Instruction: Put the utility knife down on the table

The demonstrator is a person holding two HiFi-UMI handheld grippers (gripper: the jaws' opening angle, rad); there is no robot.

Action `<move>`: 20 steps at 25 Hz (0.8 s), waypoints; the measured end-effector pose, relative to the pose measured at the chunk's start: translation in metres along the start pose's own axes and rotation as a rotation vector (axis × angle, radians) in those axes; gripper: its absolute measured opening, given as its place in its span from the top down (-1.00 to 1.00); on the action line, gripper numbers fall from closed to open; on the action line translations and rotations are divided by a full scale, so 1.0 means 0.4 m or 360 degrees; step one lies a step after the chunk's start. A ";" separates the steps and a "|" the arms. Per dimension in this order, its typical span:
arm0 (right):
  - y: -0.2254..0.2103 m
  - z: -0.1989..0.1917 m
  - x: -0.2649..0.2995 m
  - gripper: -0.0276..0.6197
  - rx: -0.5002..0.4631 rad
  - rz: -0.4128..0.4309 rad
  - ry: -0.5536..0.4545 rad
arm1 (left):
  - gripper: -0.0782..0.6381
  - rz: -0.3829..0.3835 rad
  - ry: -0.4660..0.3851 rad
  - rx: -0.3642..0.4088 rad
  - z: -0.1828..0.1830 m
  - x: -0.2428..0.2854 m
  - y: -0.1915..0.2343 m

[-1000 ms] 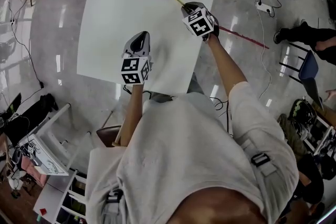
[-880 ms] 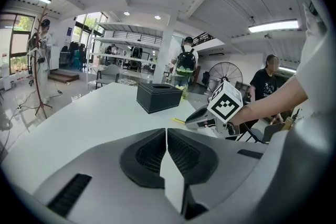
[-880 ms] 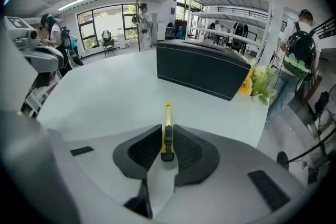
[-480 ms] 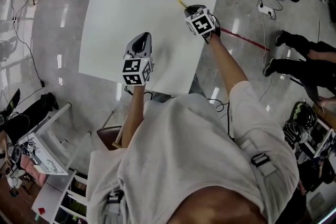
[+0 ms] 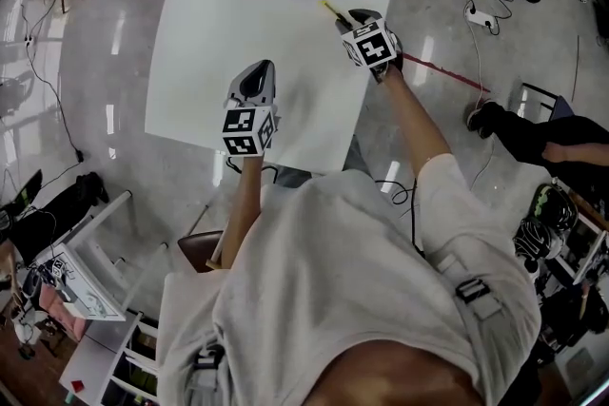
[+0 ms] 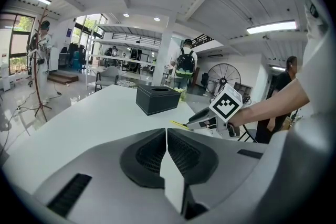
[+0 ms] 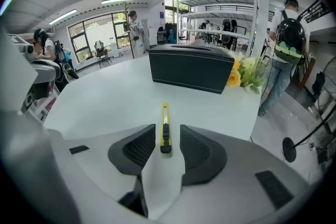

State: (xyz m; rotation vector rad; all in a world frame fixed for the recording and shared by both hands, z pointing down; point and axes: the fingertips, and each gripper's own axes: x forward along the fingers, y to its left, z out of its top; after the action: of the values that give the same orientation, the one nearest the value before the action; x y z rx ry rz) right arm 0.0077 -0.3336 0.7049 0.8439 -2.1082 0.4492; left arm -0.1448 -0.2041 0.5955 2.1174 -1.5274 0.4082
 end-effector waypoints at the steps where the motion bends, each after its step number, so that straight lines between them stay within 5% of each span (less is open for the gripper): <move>1: 0.000 0.002 -0.009 0.42 0.0009 -0.0009 -0.0024 | 0.71 -0.0006 0.0000 0.0003 0.001 0.002 -0.002; 20: 0.012 -0.021 -0.287 0.78 0.0411 -0.0278 -0.0513 | 0.71 -0.0162 -0.0035 0.0100 0.054 0.038 -0.044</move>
State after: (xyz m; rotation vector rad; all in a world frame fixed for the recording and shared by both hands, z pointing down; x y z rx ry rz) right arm 0.0612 -0.2778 0.6193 1.3132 -2.2701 0.5275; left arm -0.1243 -0.2238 0.5816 2.2440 -1.4285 0.4031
